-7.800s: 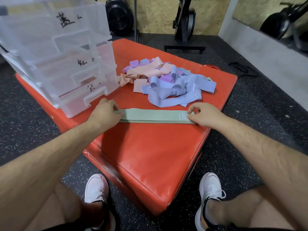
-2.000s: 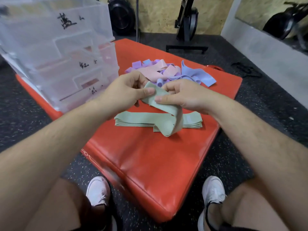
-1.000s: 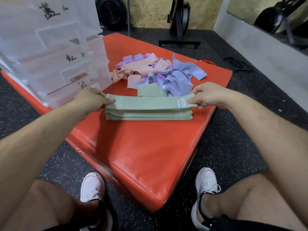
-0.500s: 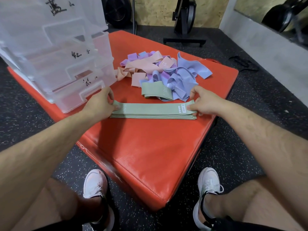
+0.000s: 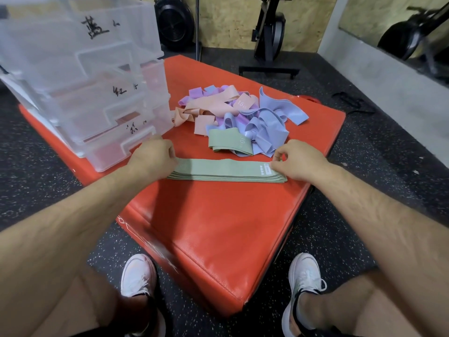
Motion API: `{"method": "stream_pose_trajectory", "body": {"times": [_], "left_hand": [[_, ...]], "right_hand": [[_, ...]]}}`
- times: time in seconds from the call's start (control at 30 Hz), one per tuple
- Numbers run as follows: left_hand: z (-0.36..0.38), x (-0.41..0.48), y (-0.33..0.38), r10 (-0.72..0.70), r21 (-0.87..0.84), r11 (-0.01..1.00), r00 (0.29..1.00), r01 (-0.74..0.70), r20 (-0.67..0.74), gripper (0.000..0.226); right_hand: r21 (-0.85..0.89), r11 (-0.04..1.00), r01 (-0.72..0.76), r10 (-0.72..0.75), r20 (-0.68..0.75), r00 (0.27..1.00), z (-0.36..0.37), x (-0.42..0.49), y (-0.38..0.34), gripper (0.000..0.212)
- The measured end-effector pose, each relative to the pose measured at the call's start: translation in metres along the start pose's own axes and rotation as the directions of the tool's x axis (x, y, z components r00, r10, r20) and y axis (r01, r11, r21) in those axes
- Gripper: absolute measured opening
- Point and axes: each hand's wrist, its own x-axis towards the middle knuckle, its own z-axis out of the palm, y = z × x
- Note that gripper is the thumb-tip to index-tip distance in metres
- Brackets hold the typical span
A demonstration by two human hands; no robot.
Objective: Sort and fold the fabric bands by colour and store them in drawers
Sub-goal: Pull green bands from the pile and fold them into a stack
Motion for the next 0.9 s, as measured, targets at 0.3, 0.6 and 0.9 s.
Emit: {"method": "stream_pose_trajectory", "body": {"times": [0.3, 0.6, 0.9], "left_hand": [[0.012, 0.048, 0.069, 0.285, -0.099, 0.954, 0.959, -0.282, 0.008, 0.017], [0.034, 0.082, 0.095, 0.316, -0.066, 0.949, 0.933, -0.309, 0.173, 0.049], [0.011, 0.076, 0.092, 0.342, -0.236, 0.912, 0.940, -0.335, -0.010, 0.035]], "right_hand": [[0.131, 0.982, 0.138, -0.135, -0.037, 0.990, 0.006, 0.040, -0.056, 0.021], [0.137, 0.990, -0.037, 0.035, 0.019, 0.999, 0.028, 0.069, -0.062, 0.039], [0.607, 0.789, 0.099, -0.032, -0.120, 0.992, -0.001, 0.062, -0.067, 0.037]]}}
